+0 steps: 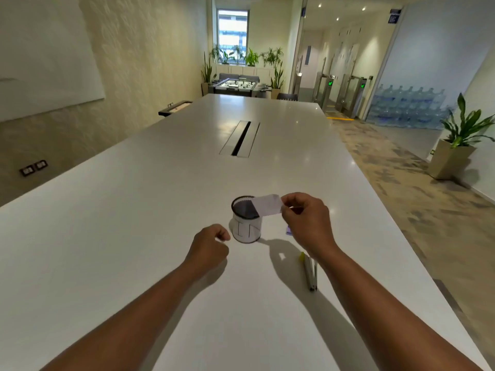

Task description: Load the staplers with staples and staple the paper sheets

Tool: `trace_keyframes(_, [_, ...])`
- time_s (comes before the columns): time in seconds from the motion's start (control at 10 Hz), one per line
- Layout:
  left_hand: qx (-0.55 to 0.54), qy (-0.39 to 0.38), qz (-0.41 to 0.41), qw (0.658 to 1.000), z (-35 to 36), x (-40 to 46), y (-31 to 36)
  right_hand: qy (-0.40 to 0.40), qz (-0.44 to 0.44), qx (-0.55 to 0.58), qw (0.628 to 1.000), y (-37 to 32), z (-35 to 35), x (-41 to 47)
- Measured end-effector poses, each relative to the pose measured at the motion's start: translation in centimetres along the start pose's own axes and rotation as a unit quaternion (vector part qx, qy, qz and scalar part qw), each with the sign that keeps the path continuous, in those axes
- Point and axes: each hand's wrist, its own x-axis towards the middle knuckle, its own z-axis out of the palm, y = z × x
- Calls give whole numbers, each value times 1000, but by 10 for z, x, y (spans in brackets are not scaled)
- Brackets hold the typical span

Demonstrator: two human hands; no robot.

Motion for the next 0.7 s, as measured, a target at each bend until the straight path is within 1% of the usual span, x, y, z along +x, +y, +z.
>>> trace_keyframes(0.1, [14, 3, -4, 1000, 3, 9, -12, 4, -43, -34, 999, -7, 15, 12])
trace_keyframes(0.2, [34, -2, -17, 999, 3, 21, -19, -29, -89, -127, 987, -9, 36, 32])
trace_keyframes(0.3, [34, -15, -27, 999, 3, 29, -20, -72, -106, -202, 971, -5, 48, 42])
trace_keyframes(0.4, [45, -22, -27, 998, 3, 35, -20, -138, -104, -260, 950, -1, 64, 47])
trace_keyframes(0.5, [53, -21, -25, 998, 6, 39, -23, -154, -112, -246, 950, 3, 68, 47])
trace_keyframes(0.6, [73, -12, -18, 997, 9, 37, -25, -113, -127, -190, 967, 12, 63, 38])
trace_keyframes(0.7, [95, -9, -11, 995, 12, 33, -25, -68, -114, -159, 978, 18, 54, 31])
